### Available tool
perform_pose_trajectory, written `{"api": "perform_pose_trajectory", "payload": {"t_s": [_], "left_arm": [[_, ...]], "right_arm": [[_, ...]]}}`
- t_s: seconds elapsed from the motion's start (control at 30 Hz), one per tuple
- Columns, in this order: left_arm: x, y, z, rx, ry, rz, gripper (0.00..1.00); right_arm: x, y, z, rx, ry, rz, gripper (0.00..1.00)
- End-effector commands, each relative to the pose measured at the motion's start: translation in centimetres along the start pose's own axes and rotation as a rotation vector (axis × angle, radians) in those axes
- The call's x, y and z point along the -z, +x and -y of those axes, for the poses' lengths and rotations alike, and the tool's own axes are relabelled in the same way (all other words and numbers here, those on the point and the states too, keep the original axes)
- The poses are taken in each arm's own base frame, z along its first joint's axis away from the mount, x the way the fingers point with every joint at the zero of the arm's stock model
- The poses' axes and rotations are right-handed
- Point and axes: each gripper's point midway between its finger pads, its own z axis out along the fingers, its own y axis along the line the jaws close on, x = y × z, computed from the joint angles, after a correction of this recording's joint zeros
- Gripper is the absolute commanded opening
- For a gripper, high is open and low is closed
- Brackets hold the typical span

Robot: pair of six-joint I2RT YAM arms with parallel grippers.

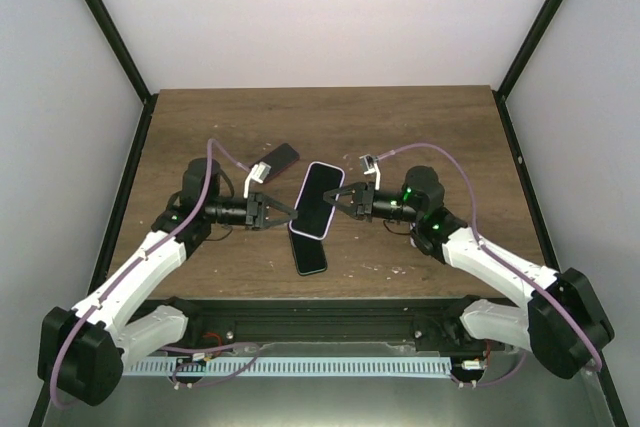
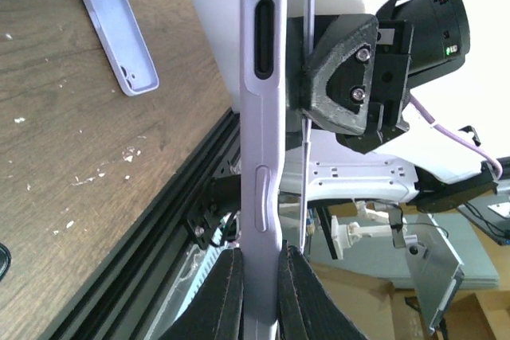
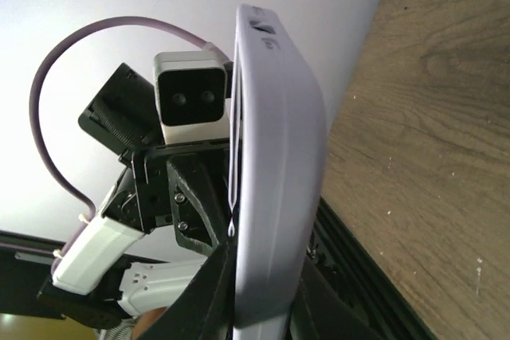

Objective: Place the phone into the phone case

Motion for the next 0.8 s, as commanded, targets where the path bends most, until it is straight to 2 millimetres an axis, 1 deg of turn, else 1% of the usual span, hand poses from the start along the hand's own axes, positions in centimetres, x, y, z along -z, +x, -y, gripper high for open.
{"api": "perform_pose_trajectory", "payload": {"t_s": [0.0, 0.07, 0.17, 0.23, 0.27, 0.3, 0.4, 0.47, 0.5, 0.57, 0.67, 0.73, 0.77], "left_arm": [[0.3, -2.0, 1.6, -0.089, 0.018, 0.068, 0.07], [0.3, -1.8, 1.1, -0.075, -0.021, 0.057, 0.16], [0.4, -1.5, 1.2, -0.066, -0.010, 0.053, 0.28], [0.4, -1.3, 0.9, -0.055, -0.015, 0.053, 0.43], [0.4, -1.0, 0.6, -0.045, -0.022, 0.049, 0.47], [0.4, -0.8, 0.3, -0.039, -0.029, 0.047, 0.50], [0.2, -0.2, -0.8, -0.010, -0.041, 0.040, 0.54], [0.0, 0.4, -1.6, 0.014, -0.042, 0.019, 0.54], [0.0, 0.7, -1.9, 0.022, -0.043, 0.011, 0.51], [0.0, 0.8, -2.1, 0.022, -0.048, 0.005, 0.40], [0.1, 0.7, -2.5, 0.007, -0.089, 0.012, 0.18], [0.2, 0.7, -2.8, -0.006, -0.115, 0.011, 0.14], [0.3, 0.7, -2.9, -0.011, -0.124, 0.012, 0.13]], "right_arm": [[-0.3, 0.5, -1.9, 0.038, -0.053, -0.033, 0.11], [-0.3, 0.3, -1.9, 0.038, -0.057, -0.019, 0.09], [-0.3, -0.1, -2.3, 0.029, -0.073, 0.000, 0.07], [-0.2, -0.4, -2.8, 0.036, -0.090, 0.015, 0.07], [-0.2, -0.6, -2.9, 0.039, -0.092, 0.023, 0.07], [-0.3, -0.7, -3.0, 0.042, -0.094, 0.029, 0.07], [-0.4, -1.1, -3.1, 0.046, -0.093, 0.044, 0.07], [-0.4, -1.4, -3.0, 0.047, -0.090, 0.054, 0.07], [-0.5, -1.4, -2.8, 0.046, -0.086, 0.055, 0.07], [-0.7, -1.5, -2.5, 0.048, -0.076, 0.052, 0.07], [-1.1, -1.4, -1.5, 0.059, -0.040, 0.035, 0.07], [-1.1, -1.2, -0.8, 0.065, -0.015, 0.029, 0.07], [-1.1, -1.1, -0.5, 0.068, -0.005, 0.026, 0.07]]}}
